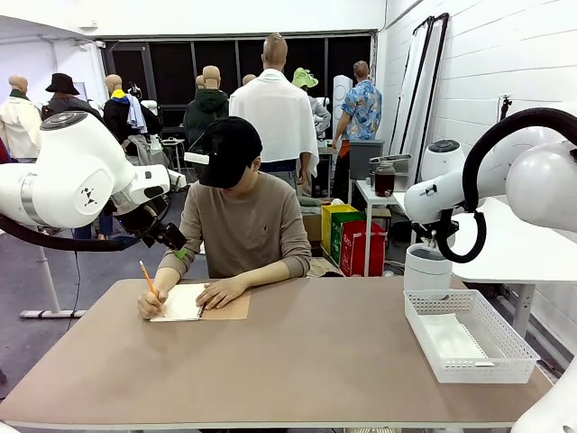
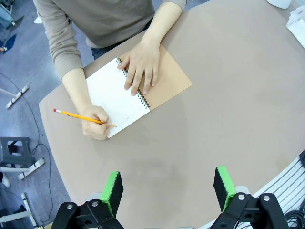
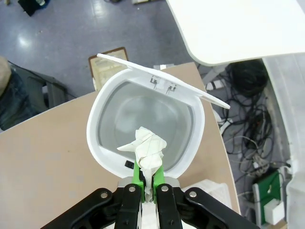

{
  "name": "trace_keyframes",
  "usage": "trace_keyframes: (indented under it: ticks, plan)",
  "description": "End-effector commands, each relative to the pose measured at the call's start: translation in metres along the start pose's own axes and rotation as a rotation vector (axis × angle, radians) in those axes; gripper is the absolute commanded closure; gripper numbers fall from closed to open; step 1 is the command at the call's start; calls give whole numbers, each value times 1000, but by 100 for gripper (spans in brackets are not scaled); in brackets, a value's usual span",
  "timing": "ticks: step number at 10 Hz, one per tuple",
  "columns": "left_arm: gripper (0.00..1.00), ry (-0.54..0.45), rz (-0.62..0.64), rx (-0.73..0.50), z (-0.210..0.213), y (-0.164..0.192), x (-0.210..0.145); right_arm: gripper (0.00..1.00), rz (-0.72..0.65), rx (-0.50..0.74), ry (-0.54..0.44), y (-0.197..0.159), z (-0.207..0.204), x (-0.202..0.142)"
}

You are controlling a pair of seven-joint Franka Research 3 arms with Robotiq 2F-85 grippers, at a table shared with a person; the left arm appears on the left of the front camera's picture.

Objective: Sort the paper based on its condition.
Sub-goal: If a person hands you a paper, place it in the Organizing basket , and if it's crumpled, put it in the Trash can.

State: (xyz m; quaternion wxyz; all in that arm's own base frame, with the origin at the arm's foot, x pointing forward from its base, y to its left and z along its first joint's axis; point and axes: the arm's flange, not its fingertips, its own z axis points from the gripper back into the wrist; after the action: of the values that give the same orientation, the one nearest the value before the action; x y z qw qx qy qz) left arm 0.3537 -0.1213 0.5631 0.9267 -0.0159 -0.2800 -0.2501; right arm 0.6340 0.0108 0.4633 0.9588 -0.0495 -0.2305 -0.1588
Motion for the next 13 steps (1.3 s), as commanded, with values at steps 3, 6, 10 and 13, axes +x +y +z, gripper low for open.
trace_keyframes:
  ticks: [3,6,10,13]
  plan:
    - [0,0,-3,1,0,1,-1,100,-3,14,-16,3,-8,5]
    - [0,0,-3,1,0,1,-1,100,-21,26,-22,10,-21,13]
    - [0,0,-3,1,0,1,-1,100,-42,-9,14,10,-42,21]
    - [0,0,-3,1,0,1,-1,84,-40,-10,29,9,-46,23]
